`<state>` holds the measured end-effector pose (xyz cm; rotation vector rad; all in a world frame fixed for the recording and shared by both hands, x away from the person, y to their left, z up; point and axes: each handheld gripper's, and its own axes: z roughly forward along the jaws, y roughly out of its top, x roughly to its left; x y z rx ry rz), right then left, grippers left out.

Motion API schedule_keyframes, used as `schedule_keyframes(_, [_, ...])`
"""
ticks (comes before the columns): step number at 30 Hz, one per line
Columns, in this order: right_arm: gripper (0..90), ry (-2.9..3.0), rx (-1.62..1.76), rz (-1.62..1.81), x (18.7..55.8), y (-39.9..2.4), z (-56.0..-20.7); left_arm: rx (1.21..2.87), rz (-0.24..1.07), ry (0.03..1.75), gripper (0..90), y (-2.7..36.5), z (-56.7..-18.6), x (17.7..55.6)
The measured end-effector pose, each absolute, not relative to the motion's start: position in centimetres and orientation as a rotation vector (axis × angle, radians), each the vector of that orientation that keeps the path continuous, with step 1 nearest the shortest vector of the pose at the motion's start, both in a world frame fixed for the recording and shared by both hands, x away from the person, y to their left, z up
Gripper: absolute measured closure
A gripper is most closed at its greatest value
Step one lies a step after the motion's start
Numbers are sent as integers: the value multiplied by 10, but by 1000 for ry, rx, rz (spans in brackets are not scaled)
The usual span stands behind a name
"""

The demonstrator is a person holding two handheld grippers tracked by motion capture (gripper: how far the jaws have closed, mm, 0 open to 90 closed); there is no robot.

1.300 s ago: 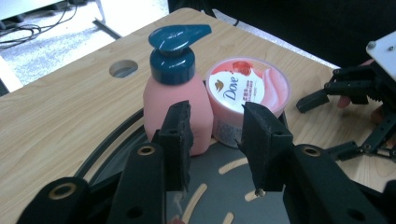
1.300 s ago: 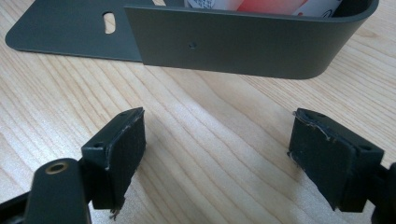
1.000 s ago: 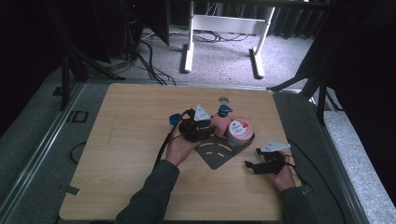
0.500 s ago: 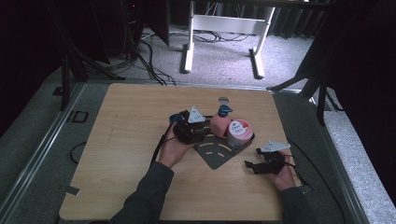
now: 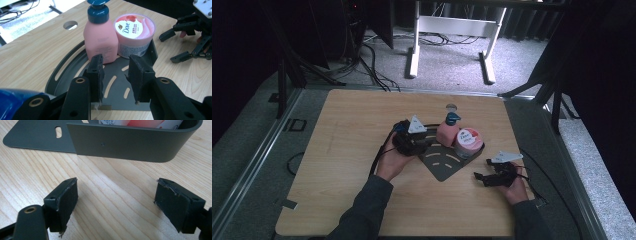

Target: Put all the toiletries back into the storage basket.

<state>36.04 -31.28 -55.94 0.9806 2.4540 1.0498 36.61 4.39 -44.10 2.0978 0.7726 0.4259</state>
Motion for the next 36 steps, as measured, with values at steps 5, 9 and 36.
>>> schedule_keyframes(5, [183,2455,981,1049,360,-313,-559,2093,413,781,633,49,-443,365])
schedule_keyframes(9, [183,2455,981,1049,360,-313,-559,2093,413,790,631,53,-444,363])
schedule_keyframes(36, [182,2454,982,1050,360,-313,-559,2094,396,842,617,81,-452,356])
